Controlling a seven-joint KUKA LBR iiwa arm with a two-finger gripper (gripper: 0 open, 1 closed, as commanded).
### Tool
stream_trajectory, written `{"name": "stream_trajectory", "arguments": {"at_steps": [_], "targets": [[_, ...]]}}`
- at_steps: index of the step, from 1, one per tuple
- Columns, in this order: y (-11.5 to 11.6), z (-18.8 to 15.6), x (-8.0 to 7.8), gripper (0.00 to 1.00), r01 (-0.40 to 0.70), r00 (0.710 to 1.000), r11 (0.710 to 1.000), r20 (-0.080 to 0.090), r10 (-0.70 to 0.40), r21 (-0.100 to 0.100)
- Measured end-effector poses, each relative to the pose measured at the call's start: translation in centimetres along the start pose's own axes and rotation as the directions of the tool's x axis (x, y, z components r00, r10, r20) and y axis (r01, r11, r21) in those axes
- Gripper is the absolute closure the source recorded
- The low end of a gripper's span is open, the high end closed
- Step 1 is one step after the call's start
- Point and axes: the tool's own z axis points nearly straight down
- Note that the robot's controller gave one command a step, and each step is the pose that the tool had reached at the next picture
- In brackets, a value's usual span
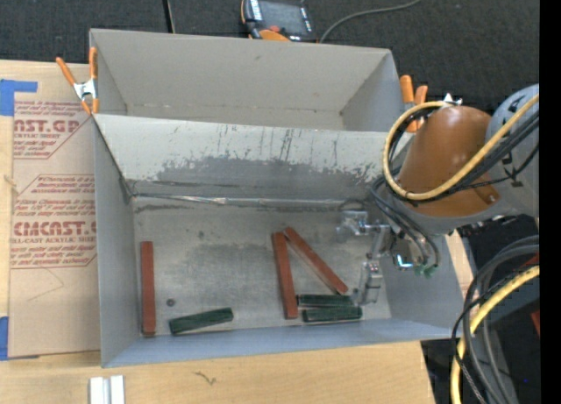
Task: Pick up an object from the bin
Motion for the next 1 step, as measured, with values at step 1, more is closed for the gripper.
{"name": "stream_trajectory", "arguments": {"at_steps": [1], "targets": [[1.01,8.63,0.92,0.00,-0.155,0.988,0.988,0.000,0.155,-0.002]]}}
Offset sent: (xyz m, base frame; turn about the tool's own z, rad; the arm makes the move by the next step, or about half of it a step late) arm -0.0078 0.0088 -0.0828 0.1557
